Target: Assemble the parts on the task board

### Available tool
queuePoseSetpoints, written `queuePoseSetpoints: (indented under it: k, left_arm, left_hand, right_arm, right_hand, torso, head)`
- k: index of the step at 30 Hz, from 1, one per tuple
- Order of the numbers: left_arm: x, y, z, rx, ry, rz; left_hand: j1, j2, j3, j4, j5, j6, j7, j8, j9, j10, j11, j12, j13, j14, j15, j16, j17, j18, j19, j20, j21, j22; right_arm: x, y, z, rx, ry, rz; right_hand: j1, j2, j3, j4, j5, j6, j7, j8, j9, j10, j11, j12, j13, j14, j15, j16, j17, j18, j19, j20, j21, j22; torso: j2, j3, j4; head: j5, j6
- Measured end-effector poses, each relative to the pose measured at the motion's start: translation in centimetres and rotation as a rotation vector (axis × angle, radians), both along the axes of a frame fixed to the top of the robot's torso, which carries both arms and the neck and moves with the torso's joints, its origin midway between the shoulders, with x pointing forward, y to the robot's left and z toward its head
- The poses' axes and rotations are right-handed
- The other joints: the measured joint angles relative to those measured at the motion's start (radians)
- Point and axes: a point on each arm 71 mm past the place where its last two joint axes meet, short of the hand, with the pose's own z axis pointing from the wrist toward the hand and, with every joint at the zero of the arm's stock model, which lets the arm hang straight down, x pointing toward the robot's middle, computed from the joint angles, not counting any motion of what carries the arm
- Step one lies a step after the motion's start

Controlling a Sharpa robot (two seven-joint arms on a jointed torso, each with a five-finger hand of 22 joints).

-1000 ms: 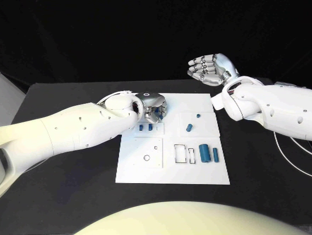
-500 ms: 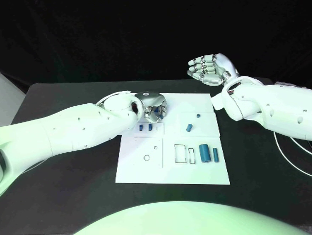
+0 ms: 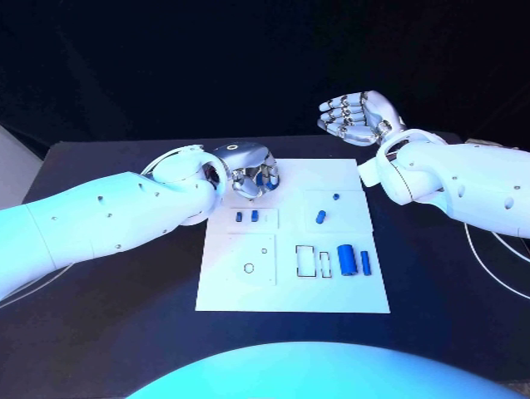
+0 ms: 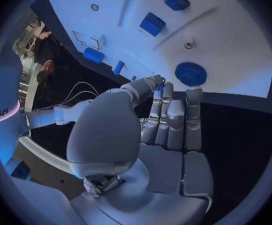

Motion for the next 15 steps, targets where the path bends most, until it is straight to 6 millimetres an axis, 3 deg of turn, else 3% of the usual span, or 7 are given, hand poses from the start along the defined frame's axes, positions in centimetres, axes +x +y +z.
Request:
queuePoseSetpoints:
  k: [5,15]
  left_arm:
    - [0.3,1.7,0.3,-0.004,0.014,0.031]
    - [0.7,3.3,-0.3,0.014,0.056,0.067]
  left_hand:
    - [0.0,0.0,0.0,0.0,0.0,0.0,0.0,-0.001,0.0,0.005,0.002,-0.009,0.0,0.0,0.0,0.0,-0.003,0.0,0.0,0.0,0.0,0.0]
    - [-0.002,-0.002,0.0,0.0,0.0,0.003,-0.003,-0.006,0.002,0.009,0.002,-0.021,-0.001,-0.008,0.0,0.0,-0.021,0.0,-0.01,0.002,-0.009,-0.008]
  right_arm:
    - [0.0,-0.1,0.0,-0.001,0.0,-0.002]
    - [0.0,-0.1,-0.1,-0.001,0.002,-0.002]
  right_hand:
    - [0.0,0.0,0.0,0.0,0.0,0.0,0.0,0.0,0.0,0.0,0.0,0.0,0.0,0.0,0.0,0.0,0.0,0.0,0.0,0.0,0.0,0.0]
    - [0.0,0.0,0.0,0.0,0.0,0.0,0.0,0.0,0.0,0.0,0.0,0.0,0.0,0.0,0.0,0.0,0.0,0.0,0.0,0.0,0.0,0.0]
  torso:
    - [-0.001,0.0007,0.002]
    - [-0.001,-0.0007,0.0023]
  head:
    - [-0.001,0.0]
    - [0.001,0.0]
